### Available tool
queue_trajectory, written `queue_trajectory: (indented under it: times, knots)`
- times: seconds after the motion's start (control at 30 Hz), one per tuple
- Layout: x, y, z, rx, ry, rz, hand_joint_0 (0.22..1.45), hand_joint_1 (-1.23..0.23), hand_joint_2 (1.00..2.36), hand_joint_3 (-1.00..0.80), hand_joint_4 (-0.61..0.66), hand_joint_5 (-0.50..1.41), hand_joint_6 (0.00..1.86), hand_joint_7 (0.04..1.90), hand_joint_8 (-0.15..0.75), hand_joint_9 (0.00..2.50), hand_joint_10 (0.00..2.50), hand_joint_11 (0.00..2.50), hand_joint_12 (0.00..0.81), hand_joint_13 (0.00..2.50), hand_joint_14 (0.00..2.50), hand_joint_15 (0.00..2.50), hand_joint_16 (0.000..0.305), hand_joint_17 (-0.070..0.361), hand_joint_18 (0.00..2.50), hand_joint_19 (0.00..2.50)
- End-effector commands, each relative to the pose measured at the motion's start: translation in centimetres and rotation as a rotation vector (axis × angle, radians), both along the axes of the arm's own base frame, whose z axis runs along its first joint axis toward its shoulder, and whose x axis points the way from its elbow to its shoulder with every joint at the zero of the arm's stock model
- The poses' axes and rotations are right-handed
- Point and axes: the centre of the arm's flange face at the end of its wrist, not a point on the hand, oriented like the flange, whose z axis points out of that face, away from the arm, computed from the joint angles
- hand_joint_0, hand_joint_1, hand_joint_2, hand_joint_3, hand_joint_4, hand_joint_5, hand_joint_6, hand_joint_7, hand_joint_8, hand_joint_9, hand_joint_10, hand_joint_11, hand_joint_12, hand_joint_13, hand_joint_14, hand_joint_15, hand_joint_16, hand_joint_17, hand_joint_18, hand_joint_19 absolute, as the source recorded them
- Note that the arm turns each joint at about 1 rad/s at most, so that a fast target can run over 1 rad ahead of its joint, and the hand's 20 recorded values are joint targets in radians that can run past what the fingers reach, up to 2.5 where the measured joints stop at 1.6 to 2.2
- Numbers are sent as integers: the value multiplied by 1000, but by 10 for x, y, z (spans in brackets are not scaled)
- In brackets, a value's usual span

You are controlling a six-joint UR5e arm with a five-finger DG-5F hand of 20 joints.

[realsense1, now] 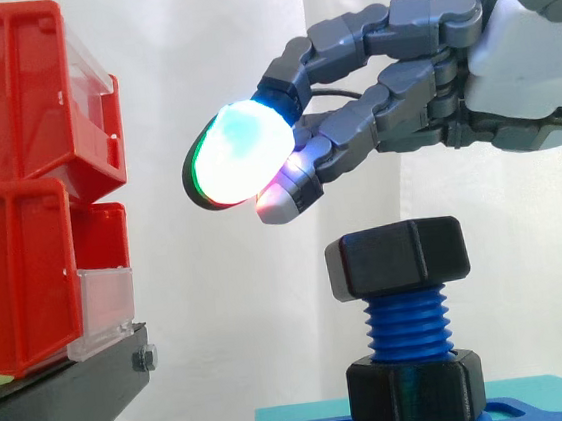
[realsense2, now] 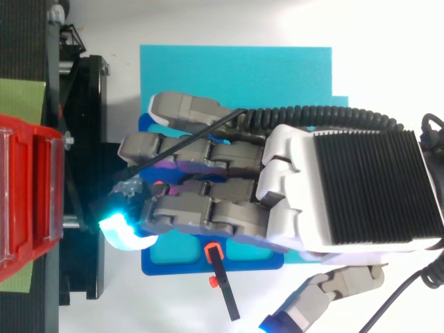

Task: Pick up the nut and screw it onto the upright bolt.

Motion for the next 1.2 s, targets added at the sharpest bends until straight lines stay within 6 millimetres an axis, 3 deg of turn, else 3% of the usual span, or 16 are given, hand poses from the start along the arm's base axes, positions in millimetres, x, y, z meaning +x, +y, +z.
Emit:
queue_trajectory:
  times: [0.0, 0.47, 0.9, 1.17]
  knots:
    - [1, -1, 2, -11, 3, 0, 447, -53, 1000, -500, 259, -127, 503, 868, 299, 429, 0, 0, 413, 257, 0, 0, 52, 116, 0, 0]
    - [-3, -10, -5, -73, 52, 8, 451, -61, 1000, -500, 269, -123, 503, 877, 301, 449, 0, 0, 407, 274, 0, 0, 51, 115, 0, 0]
    - [-5, -14, -8, -107, 62, 21, 460, -77, 1000, -500, 303, -98, 504, 1036, 306, 503, 0, 0, 395, 331, 0, 0, 47, 106, 0, 0]
    - [-7, -21, -8, -118, 70, 14, 464, -85, 1000, -500, 251, -92, 503, 1189, 310, 515, 0, 0, 385, 348, 0, 0, 45, 101, 0, 0]
